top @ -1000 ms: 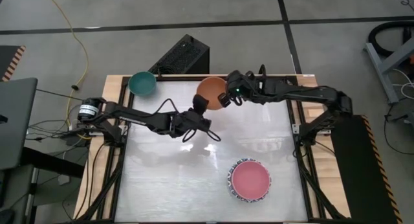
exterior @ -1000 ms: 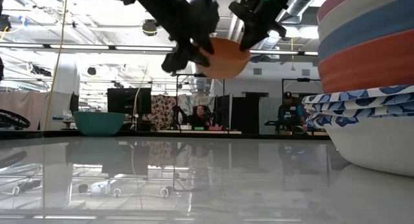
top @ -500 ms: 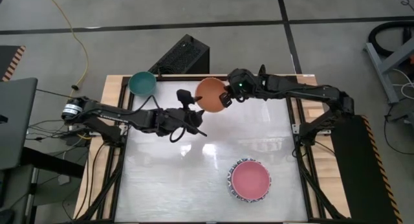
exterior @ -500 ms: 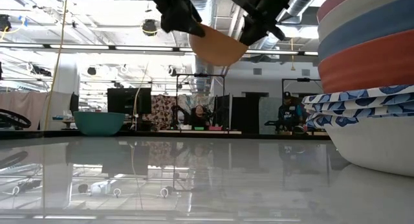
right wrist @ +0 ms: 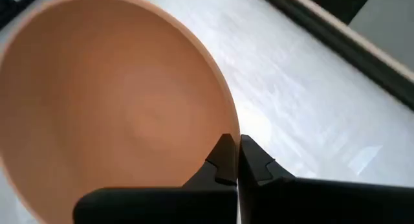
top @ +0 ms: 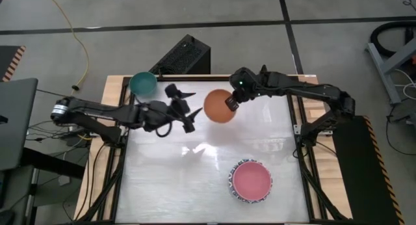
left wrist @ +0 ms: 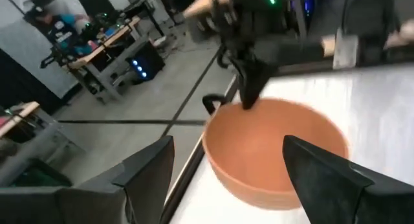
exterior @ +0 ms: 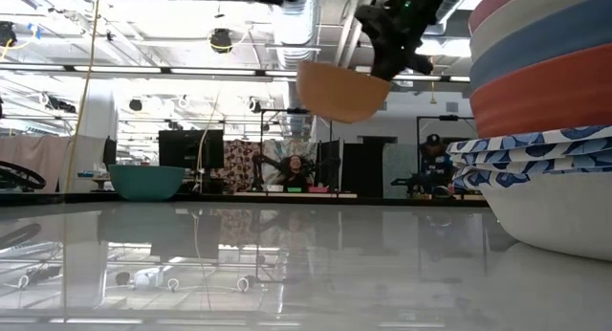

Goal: Nest bowls inside each other
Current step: Stack the orange bowl on top of the pink bowl

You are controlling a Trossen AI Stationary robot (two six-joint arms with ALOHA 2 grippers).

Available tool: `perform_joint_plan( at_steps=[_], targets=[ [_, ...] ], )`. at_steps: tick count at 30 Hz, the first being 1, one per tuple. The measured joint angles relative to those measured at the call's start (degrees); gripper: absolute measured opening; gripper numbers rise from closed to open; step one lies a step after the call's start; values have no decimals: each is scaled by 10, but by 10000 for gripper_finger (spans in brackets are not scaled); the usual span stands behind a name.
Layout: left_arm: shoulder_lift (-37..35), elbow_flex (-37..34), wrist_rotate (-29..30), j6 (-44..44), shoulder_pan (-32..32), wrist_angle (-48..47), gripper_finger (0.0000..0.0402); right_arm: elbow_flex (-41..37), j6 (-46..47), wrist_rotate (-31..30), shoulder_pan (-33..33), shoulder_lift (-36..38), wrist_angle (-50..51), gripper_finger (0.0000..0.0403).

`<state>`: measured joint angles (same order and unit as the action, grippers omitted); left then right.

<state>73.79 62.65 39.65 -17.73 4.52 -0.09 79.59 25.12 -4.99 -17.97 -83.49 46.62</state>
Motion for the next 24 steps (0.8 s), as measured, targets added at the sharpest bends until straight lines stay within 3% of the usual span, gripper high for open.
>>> perform_joint_plan(
  at_steps=[7, 10, 17, 24],
  targets=[
    [-91, 0, 27, 82, -1, -52, 277, 0, 5, 96, 44, 48, 84, 2],
    [-137, 0, 31, 124, -1, -89, 277, 0, 44, 109, 88, 91, 116, 2],
    [-216, 0, 32, 217, -1, -176, 277, 2, 212, 78, 255, 184, 150, 1],
    [-234, -1, 32, 267, -1, -222, 277, -2, 356, 23, 424, 168, 186, 1]
  ],
)
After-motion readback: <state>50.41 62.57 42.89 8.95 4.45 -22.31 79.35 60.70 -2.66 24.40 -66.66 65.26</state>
